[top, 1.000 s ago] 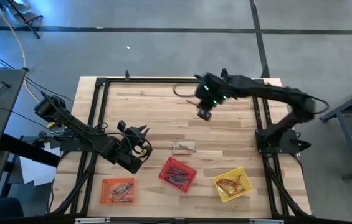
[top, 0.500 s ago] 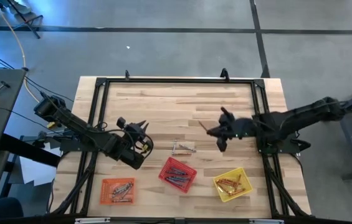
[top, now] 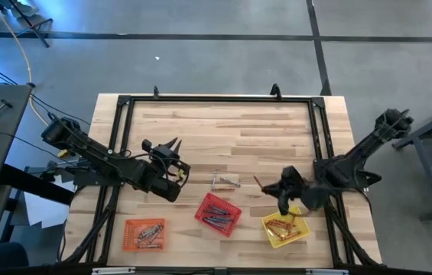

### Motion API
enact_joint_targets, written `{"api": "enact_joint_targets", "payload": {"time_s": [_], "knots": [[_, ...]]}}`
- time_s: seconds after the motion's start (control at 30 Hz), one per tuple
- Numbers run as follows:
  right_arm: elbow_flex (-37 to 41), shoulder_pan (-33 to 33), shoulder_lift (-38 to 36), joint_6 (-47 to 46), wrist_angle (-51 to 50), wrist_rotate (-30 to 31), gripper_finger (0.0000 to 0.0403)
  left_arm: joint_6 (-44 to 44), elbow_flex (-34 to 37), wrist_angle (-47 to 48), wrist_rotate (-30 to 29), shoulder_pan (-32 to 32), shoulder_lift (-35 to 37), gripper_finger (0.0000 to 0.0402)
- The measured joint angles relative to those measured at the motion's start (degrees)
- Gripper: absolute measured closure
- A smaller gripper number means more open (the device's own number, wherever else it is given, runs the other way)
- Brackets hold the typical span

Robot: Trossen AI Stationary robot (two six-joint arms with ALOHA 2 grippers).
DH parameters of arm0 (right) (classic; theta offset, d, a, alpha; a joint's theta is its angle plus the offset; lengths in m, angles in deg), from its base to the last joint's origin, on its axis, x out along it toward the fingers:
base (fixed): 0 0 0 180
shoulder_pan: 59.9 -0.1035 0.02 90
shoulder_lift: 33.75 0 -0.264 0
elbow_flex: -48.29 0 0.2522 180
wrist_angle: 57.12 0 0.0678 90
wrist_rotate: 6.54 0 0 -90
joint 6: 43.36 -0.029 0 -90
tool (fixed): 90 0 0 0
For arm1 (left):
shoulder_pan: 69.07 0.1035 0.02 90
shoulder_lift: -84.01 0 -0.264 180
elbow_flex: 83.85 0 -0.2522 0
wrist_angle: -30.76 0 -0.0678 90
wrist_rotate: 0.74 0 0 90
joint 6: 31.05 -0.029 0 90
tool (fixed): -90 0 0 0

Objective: Sort crayons
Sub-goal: Put the orange crayon into the yellow bin

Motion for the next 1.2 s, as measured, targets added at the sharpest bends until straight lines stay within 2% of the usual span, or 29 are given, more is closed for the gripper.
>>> {"api": "enact_joint_targets", "payload": {"time_s": [0.23, 0.4, 0.63, 0.83, 1.2], "knots": [[-0.02, -10.93, 5.8, -15.21, 1.24, 5.71, 0.0403, 0.05, 0.02, -1.04, -4.69, 0.8, 0.0, 0.0342], [-0.02, -17.03, 10.7, -21.3, 3.75, 6.26, 0.0403, 0.0, 0.02, -2.87, -8.13, 0.8, 0.0, 0.0342], [-0.04, -24.87, 15.04, -21.57, 6.08, 4.95, 0.0403, -0.02, 0.02, -3.71, -8.29, 0.8, 0.0, 0.0342], [-0.04, -28.8, 15.72, -21.48, 5.69, 5.19, 0.0403, -0.02, 0.02, -4.29, -8.27, 0.8, 0.0, 0.0342], [-0.04, -30.17, 15.72, -21.58, -6.5, 3.79, 0.0403, -0.08, 0.02, -5.34, -8.27, 0.8, 0.0, 0.0342]]}}
